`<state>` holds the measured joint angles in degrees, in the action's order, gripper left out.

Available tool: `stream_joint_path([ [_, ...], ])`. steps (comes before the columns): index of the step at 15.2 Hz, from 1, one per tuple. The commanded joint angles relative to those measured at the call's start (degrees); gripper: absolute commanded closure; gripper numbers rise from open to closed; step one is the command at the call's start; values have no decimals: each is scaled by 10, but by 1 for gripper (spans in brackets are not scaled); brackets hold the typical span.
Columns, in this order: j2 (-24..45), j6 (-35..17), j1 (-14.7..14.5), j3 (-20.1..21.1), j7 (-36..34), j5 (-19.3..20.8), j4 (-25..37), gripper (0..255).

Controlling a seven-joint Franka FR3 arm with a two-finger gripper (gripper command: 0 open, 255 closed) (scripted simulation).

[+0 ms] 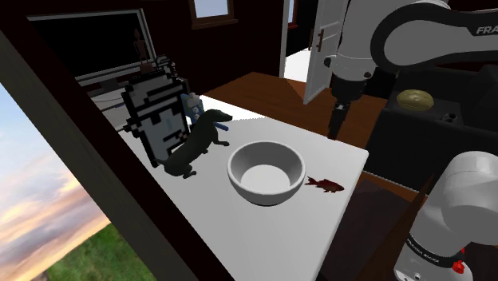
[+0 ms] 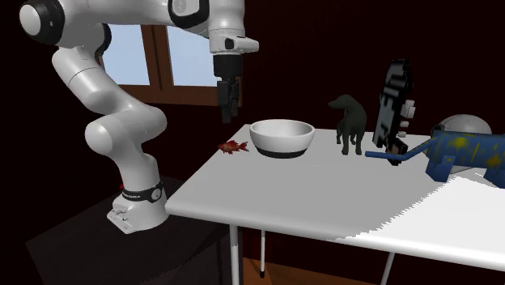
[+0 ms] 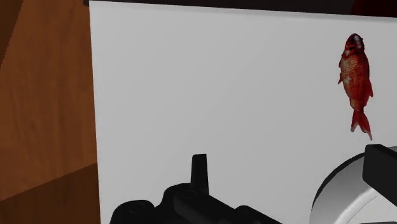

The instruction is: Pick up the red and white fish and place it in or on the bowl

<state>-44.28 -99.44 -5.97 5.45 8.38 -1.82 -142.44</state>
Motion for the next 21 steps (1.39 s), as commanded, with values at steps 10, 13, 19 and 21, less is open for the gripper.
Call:
stream_joint_path([
  [10,22,-71,-89,74,-10,-81,-92,0],
  [13,26,-96,-91,78,-10,-85,-113,0],
  [19,35,-135,-93,84,-9,-90,-143,0],
  [21,35,-135,-93,84,-9,-90,-143,0],
])
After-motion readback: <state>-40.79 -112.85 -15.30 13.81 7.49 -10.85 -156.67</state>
